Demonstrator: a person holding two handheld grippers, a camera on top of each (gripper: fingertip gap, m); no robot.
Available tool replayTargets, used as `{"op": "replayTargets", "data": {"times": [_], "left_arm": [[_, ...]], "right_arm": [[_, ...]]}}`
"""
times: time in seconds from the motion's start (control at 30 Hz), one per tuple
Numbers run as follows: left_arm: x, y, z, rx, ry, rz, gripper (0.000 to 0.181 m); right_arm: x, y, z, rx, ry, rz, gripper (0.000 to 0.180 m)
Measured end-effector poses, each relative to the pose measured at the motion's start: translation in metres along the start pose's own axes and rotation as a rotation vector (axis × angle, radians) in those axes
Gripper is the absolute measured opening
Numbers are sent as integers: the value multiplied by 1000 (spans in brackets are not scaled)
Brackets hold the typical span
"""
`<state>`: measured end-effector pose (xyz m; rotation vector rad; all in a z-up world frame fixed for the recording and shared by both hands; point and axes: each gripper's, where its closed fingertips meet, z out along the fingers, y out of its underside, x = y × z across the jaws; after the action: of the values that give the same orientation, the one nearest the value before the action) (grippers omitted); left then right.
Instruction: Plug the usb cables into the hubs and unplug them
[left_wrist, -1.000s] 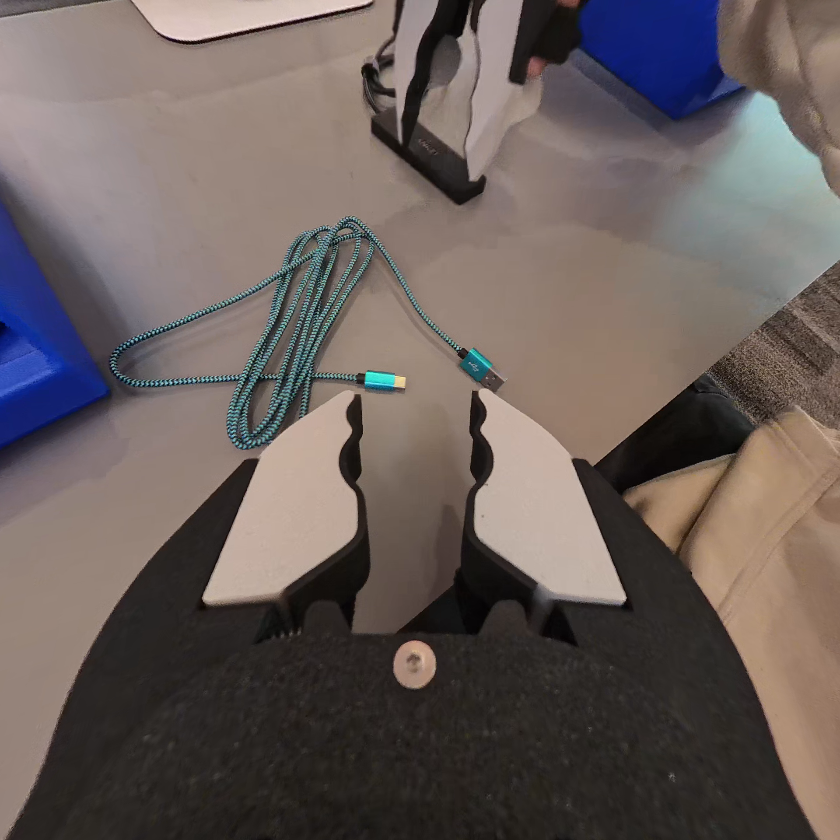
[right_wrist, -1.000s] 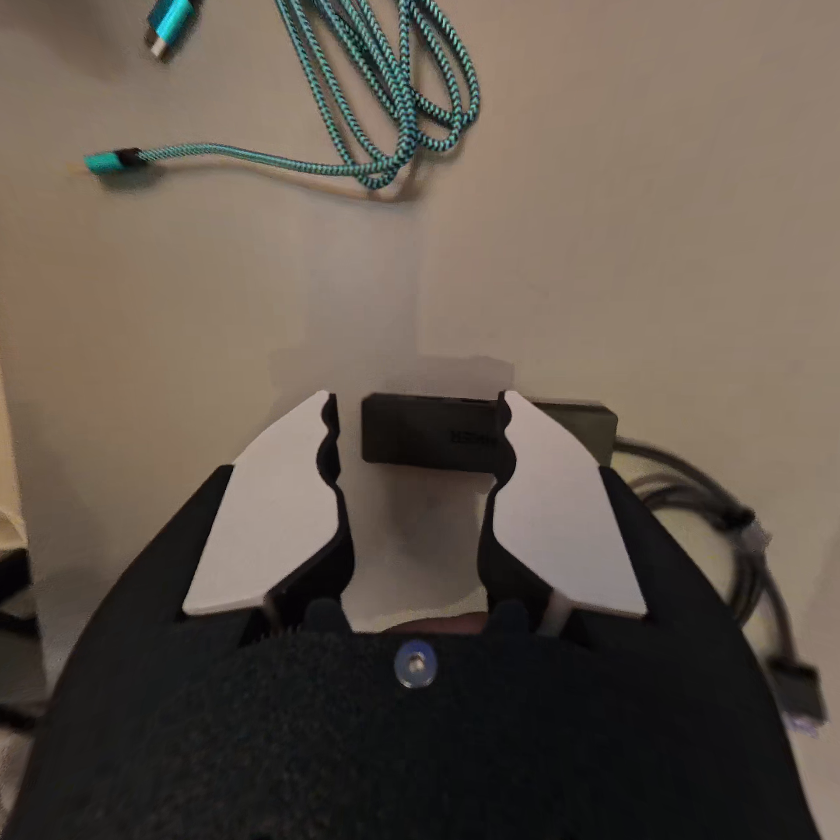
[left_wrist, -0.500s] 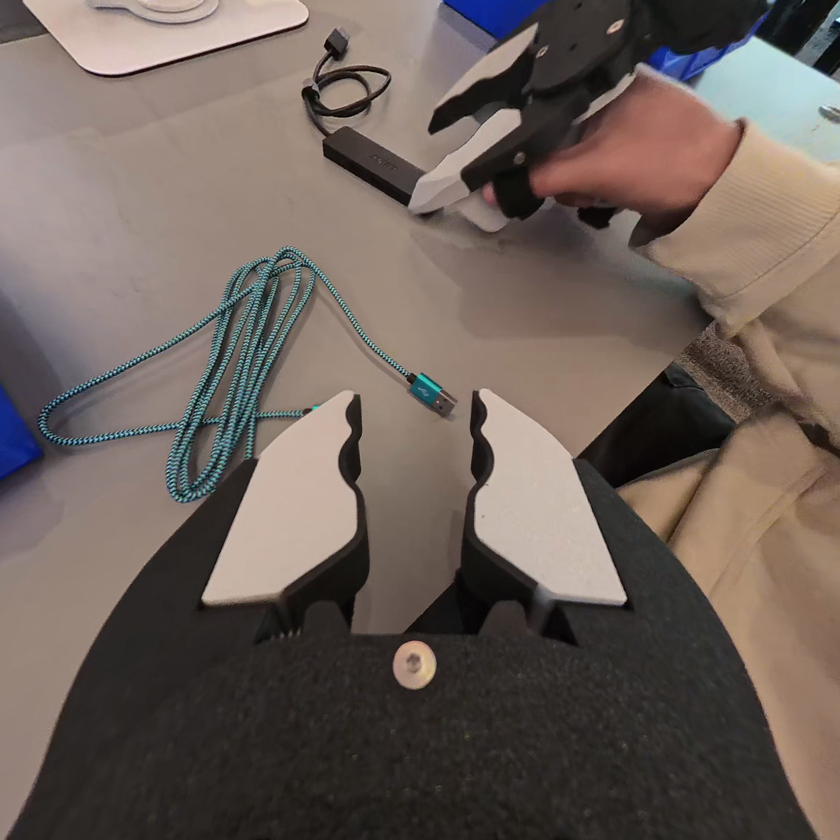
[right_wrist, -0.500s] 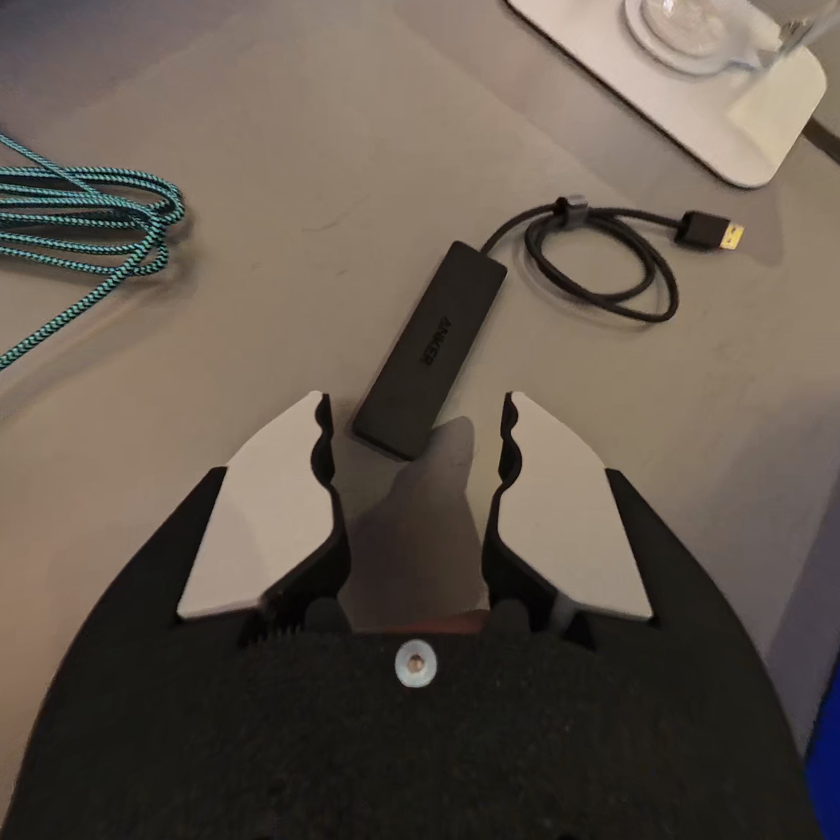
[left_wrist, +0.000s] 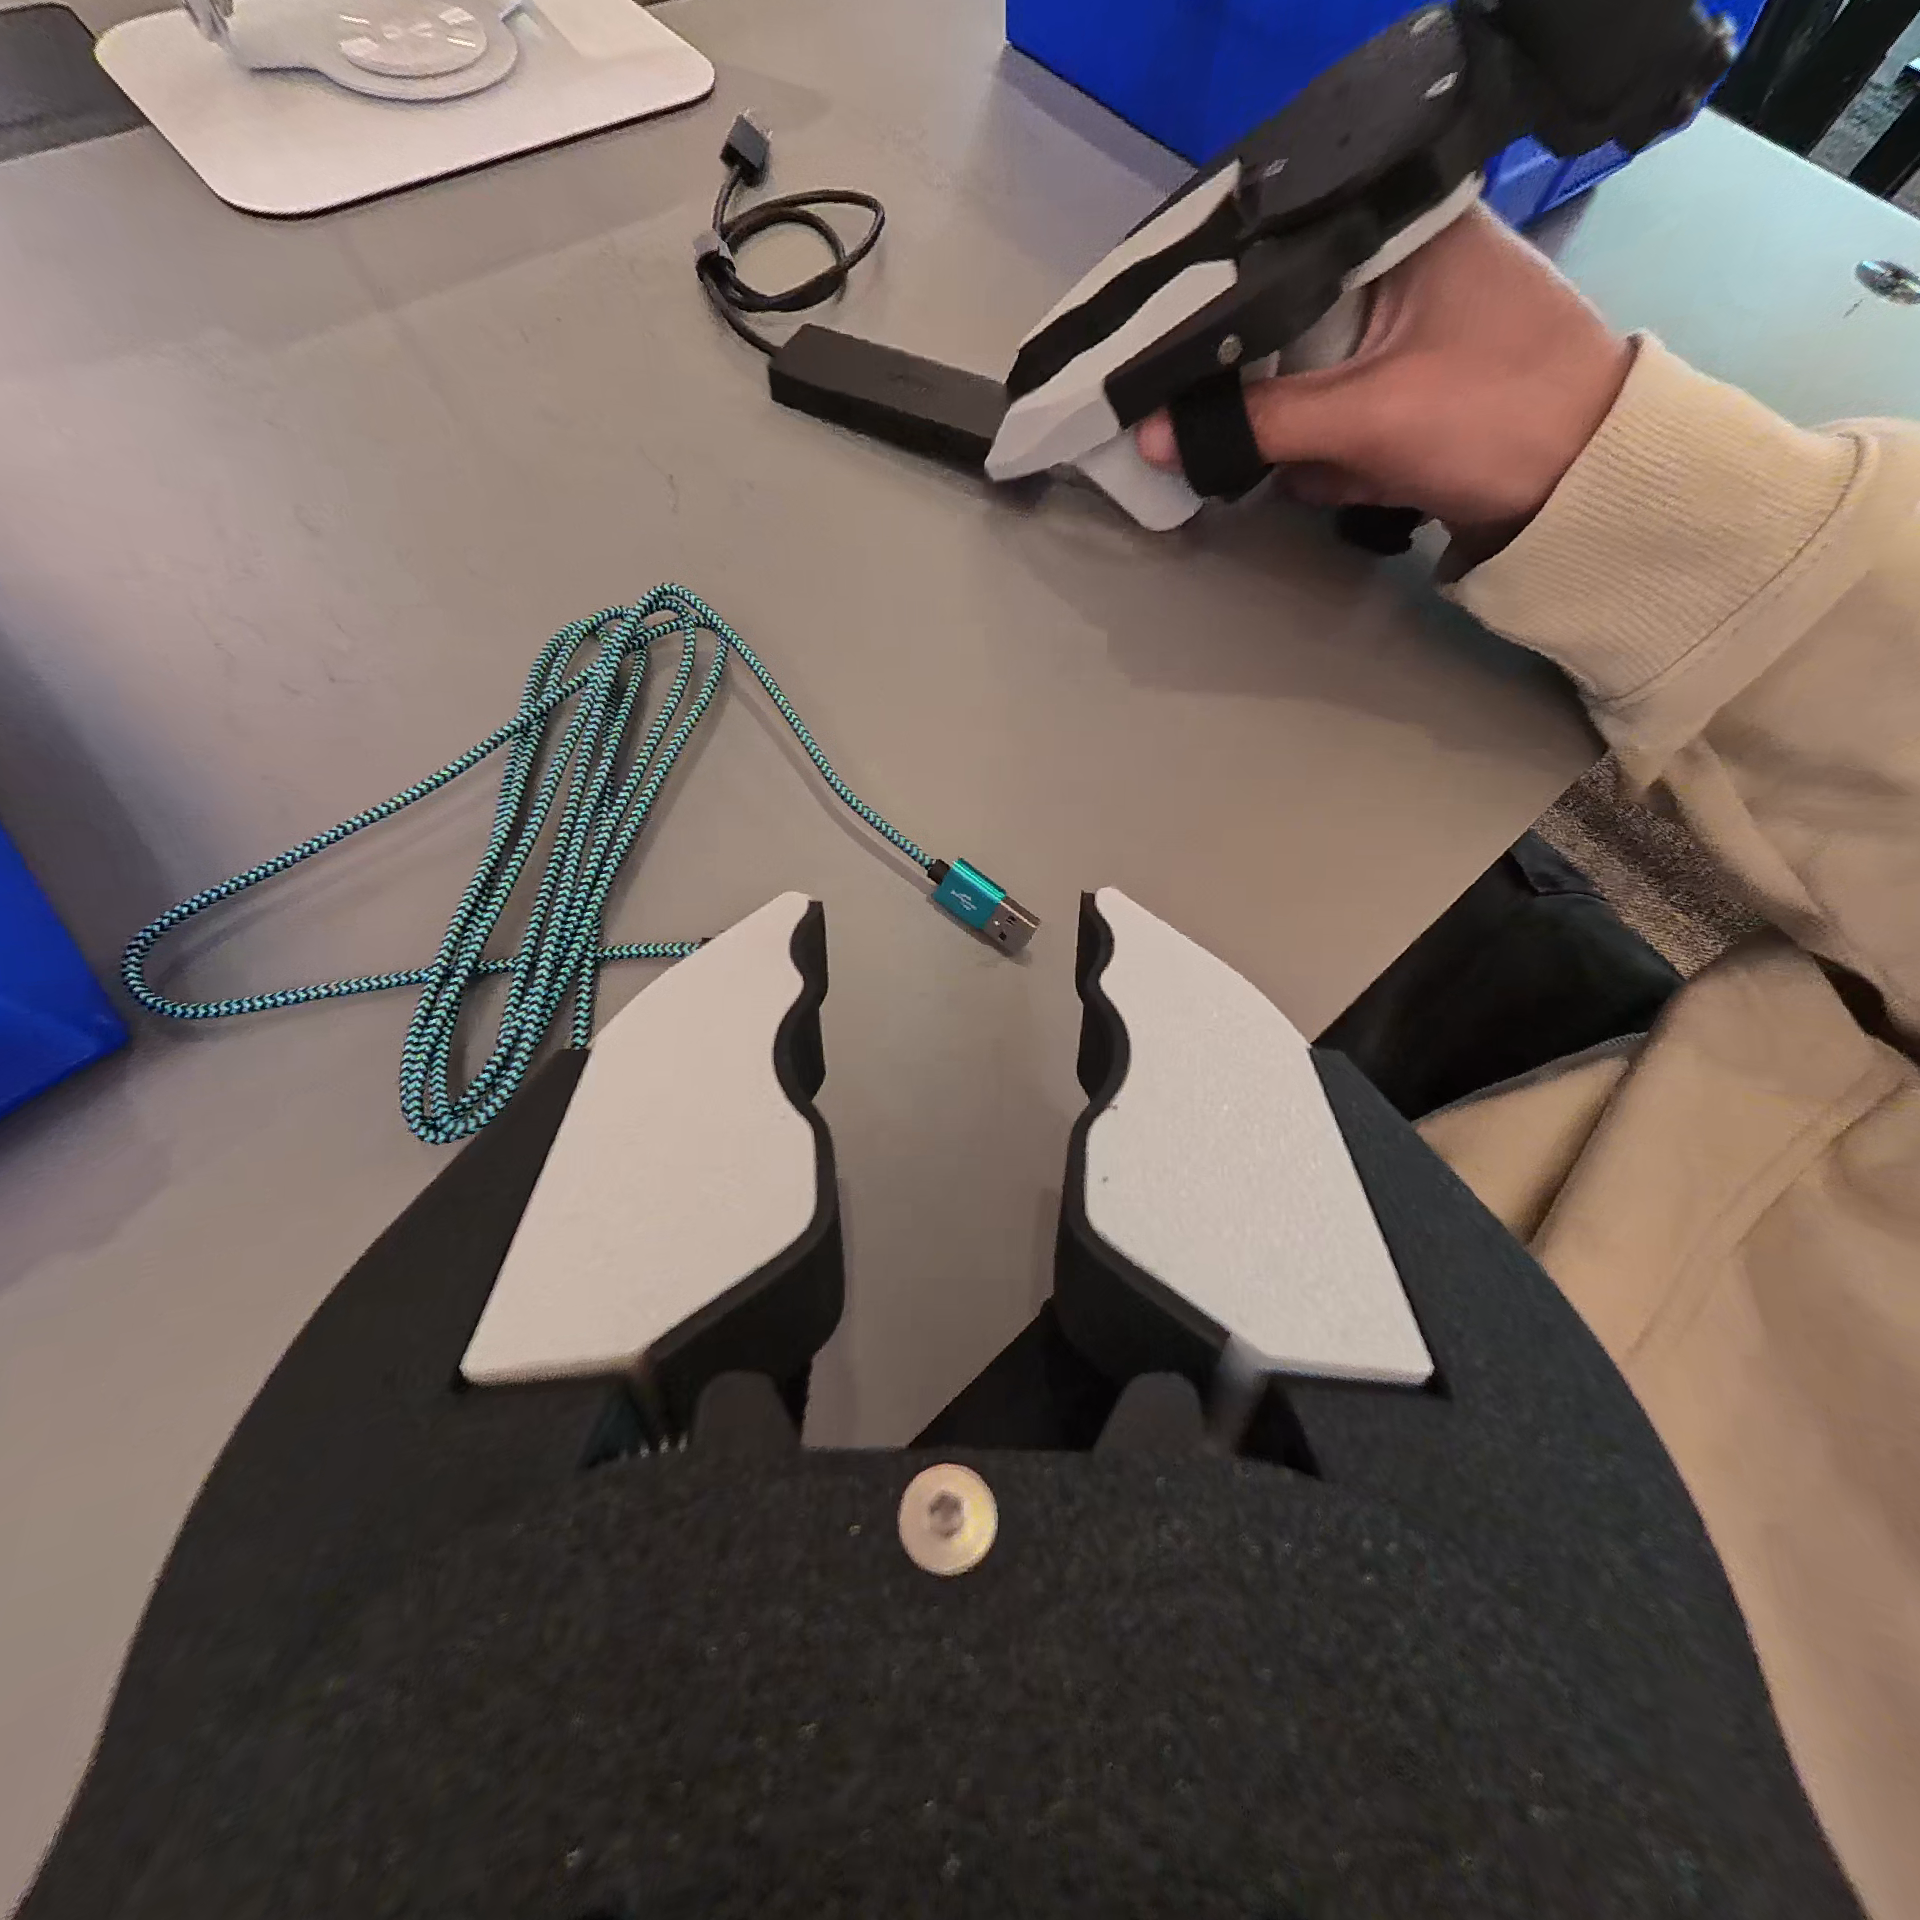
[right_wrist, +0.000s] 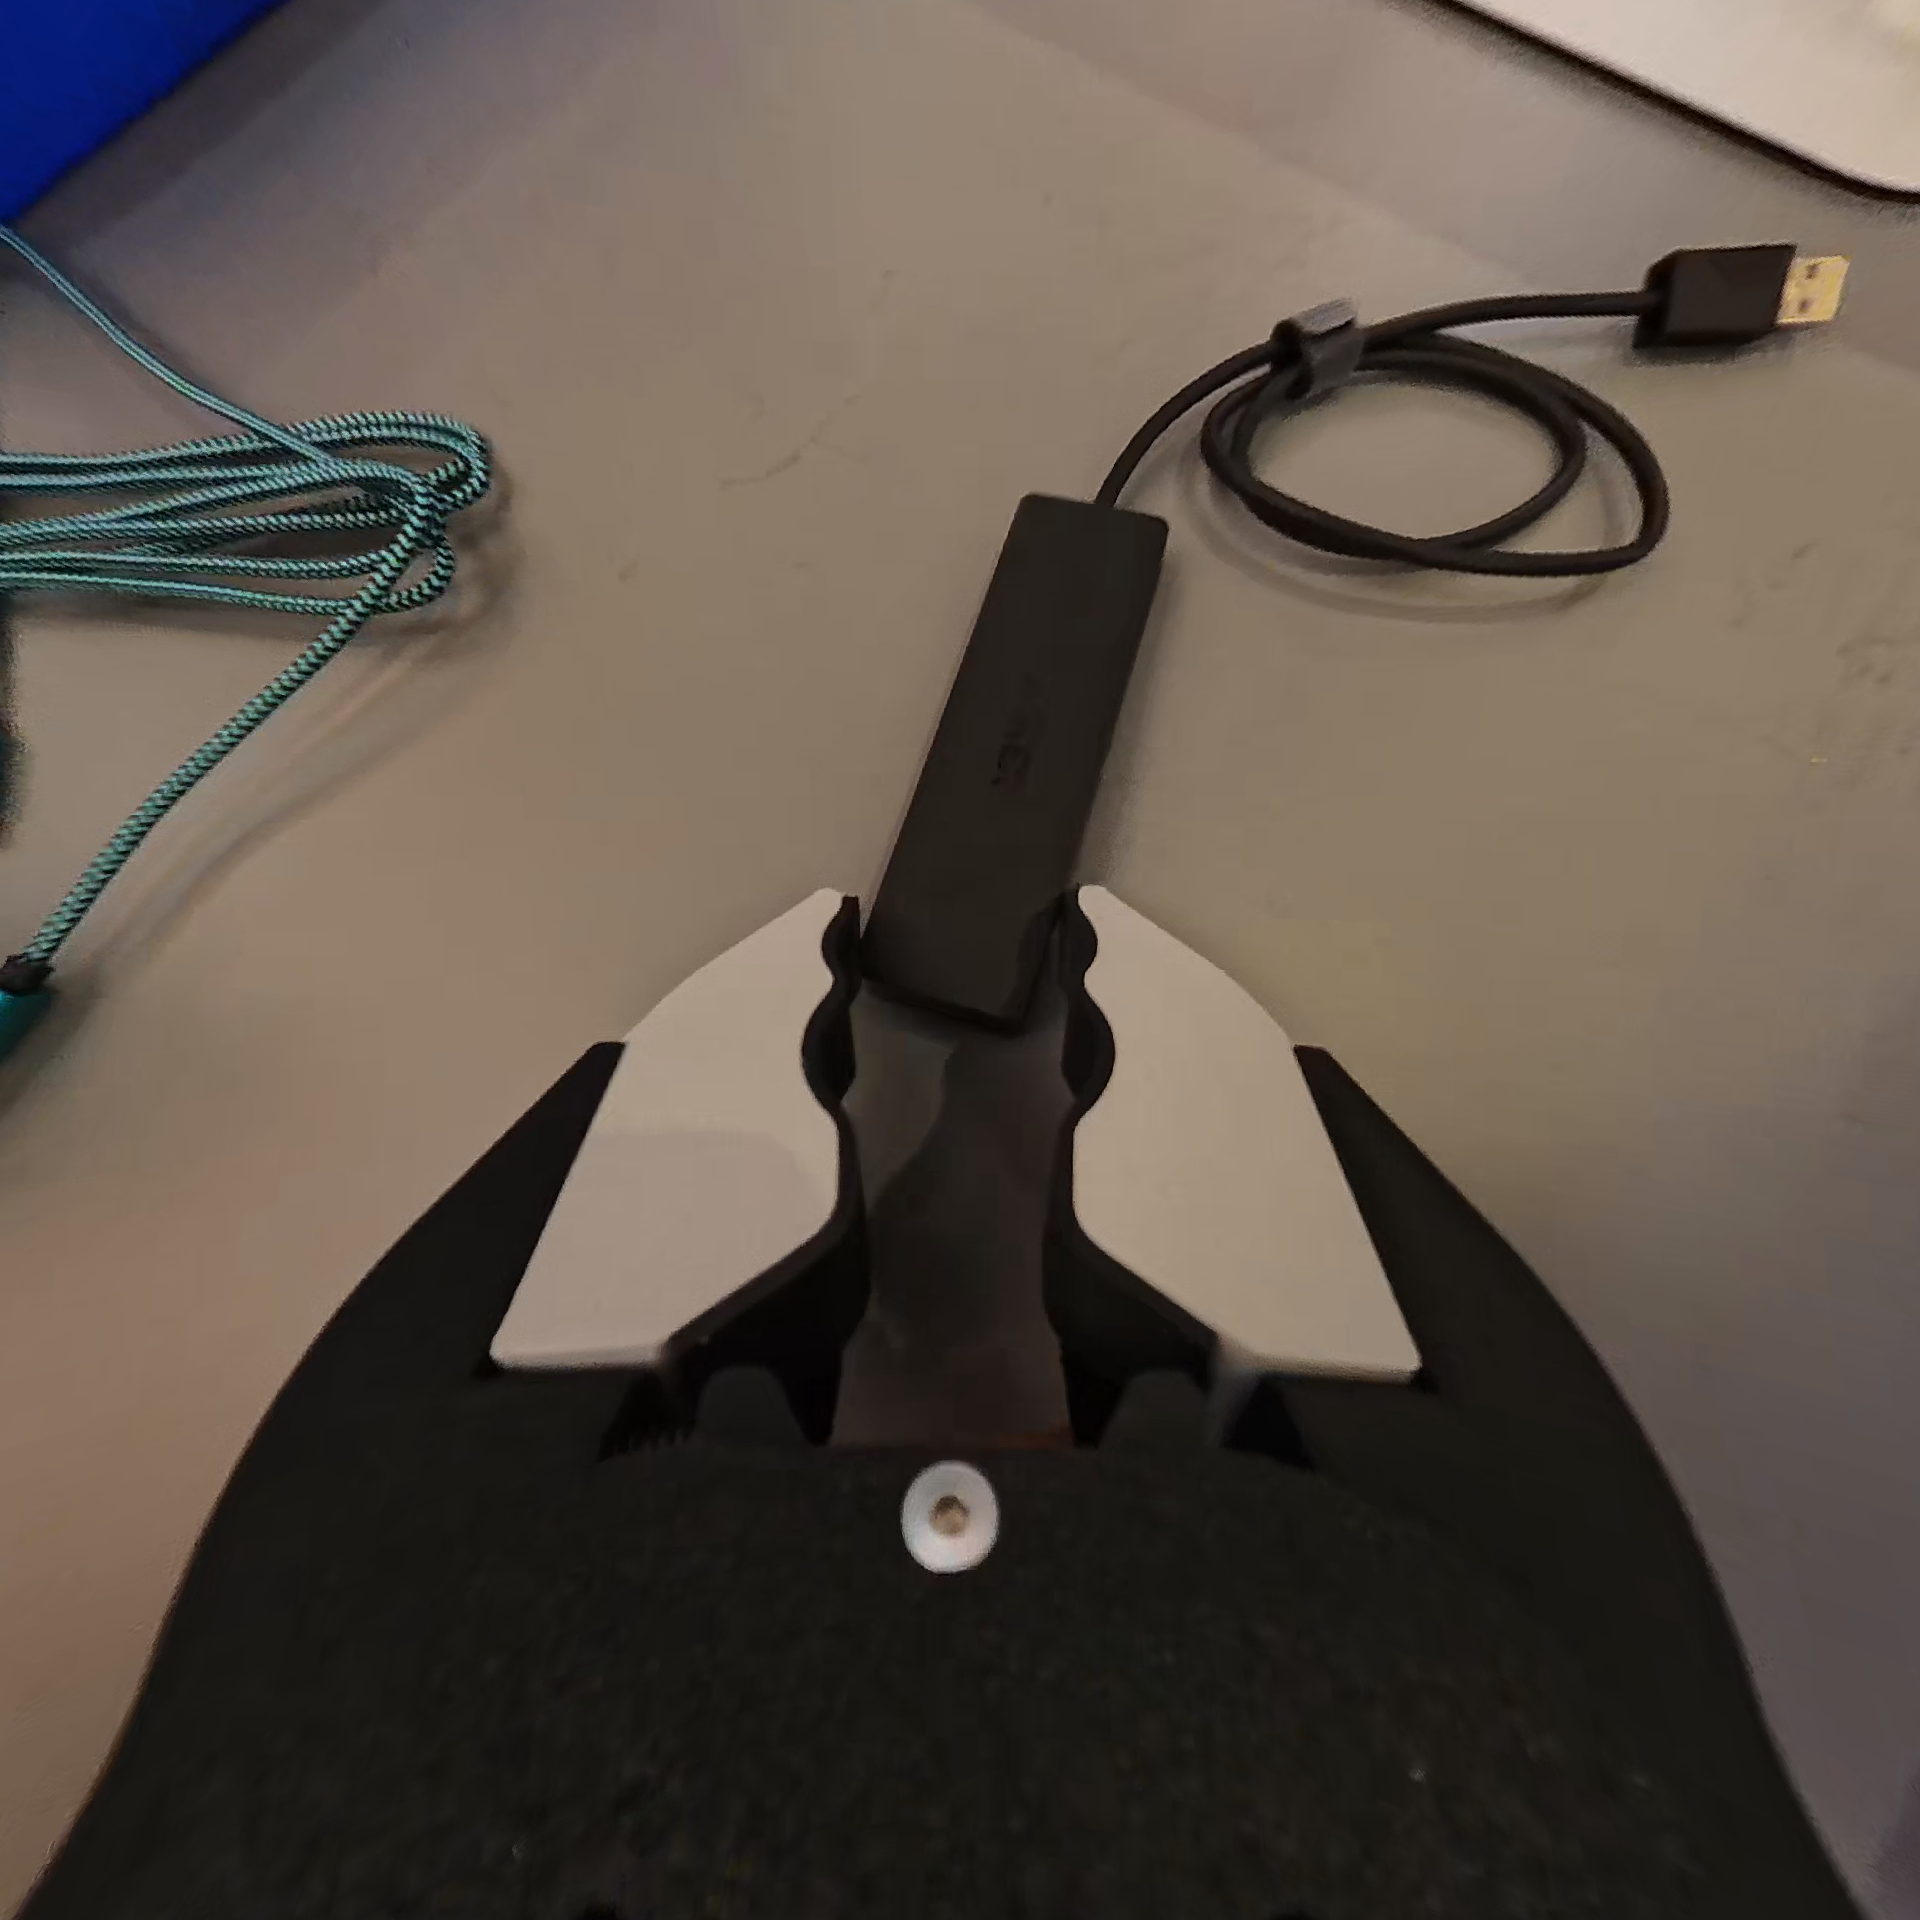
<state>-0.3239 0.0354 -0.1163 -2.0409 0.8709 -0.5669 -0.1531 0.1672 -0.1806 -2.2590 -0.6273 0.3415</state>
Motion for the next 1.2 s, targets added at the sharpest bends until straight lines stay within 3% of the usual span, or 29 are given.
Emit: {"op": "replayTargets", "data": {"times": [0.27, 0.53, 0.7, 0.77, 0.87, 0.9, 1.0, 1.1, 1.2], "left_arm": [[-2, -8, 14, -7, -14, 41, 46], [-5, -23, 57, -5, -6, 116, 46], [-23, -45, 101, -34, -92, 298, 46], [-29, -46, 115, -76, -105, 343, 50], [-32, -44, 120, -79, -96, 319, 50], [-31, -44, 118, -74, -89, 303, 50], [-34, -45, 108, -53, -105, 274, 50], [-36, -47, 92, -17, -114, 229, 49], [-28, -45, 76, 21, -64, 187, 49]], "right_arm": [[2, -8, -44, 112, -138, 45, 35], [3, -20, -61, 155, -207, 109, 34], [1, -36, -69, 180, -225, 104, 0], [7, -31, -65, 127, -155, 34, 0], [-9, -19, -62, 83, -204, -14, 0], [-14, -14, -62, 77, -206, -36, 2], [-37, 7, -58, 21, -228, -49, 39], [-52, 30, -52, -17, -162, -116, 60], [-58, 27, -59, 49, -161, -302, 60]]}}
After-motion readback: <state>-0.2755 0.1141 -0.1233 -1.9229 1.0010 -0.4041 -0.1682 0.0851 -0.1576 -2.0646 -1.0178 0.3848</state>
